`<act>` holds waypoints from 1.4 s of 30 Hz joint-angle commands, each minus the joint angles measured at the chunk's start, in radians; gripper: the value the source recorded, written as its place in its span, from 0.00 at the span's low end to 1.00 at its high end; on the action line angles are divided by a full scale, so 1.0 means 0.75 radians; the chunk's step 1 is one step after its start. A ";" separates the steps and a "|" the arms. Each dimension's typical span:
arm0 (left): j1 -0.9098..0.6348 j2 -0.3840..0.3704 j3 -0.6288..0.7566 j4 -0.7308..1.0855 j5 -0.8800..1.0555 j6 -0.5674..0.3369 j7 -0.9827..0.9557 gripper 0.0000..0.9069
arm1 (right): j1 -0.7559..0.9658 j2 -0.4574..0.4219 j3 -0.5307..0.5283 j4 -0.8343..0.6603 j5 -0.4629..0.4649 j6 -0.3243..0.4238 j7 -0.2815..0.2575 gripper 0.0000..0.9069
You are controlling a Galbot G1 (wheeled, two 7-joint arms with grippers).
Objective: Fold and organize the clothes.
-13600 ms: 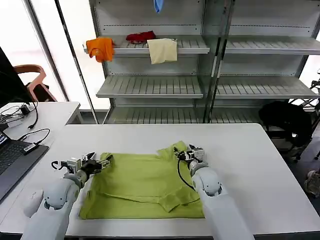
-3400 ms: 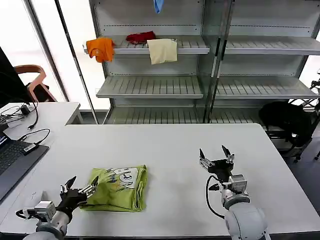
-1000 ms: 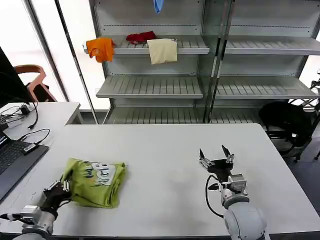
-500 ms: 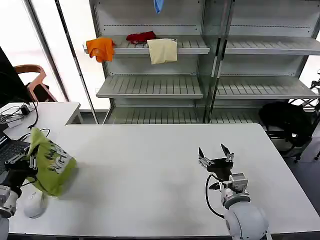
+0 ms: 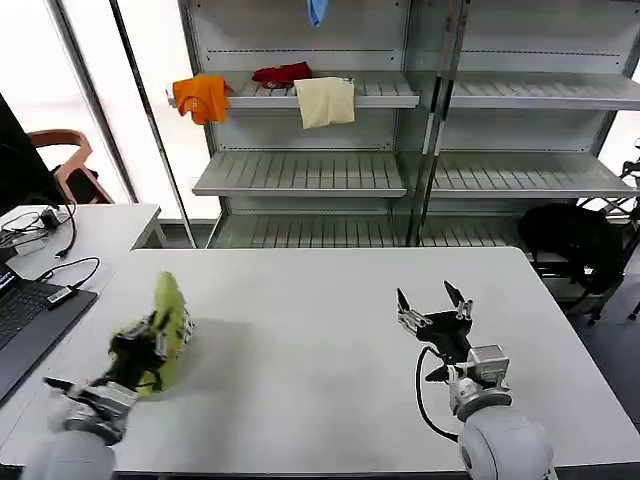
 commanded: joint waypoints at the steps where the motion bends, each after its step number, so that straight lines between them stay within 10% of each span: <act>1: -0.069 -0.193 0.532 0.116 0.271 0.046 -0.096 0.02 | -0.028 -0.001 0.008 0.030 0.001 -0.022 0.010 1.00; 7: -0.073 -0.187 0.648 0.093 0.201 0.135 -0.125 0.07 | -0.007 0.010 -0.017 0.003 -0.012 -0.023 0.019 1.00; 9: -0.067 -0.185 0.691 0.092 0.186 0.158 -0.133 0.31 | -0.002 0.010 -0.021 -0.003 -0.011 -0.024 0.017 1.00; 12: -0.066 -0.184 0.734 0.108 0.190 0.166 -0.145 1.00 | 0.001 0.011 -0.032 -0.005 -0.008 -0.026 0.010 1.00; 22: -0.092 -0.151 0.714 -0.040 -0.197 0.278 -0.172 1.00 | -0.024 0.027 -0.103 -0.054 0.191 -0.035 0.010 1.00; 29: -0.073 -0.030 0.379 -0.345 -0.643 0.398 -0.185 1.00 | -0.023 -0.019 -0.289 -0.115 0.569 -0.040 0.157 1.00; 42: -0.030 -0.050 -0.101 -0.406 -0.837 0.381 -0.188 1.00 | 0.065 0.106 -0.483 -0.280 0.649 -0.040 0.226 1.00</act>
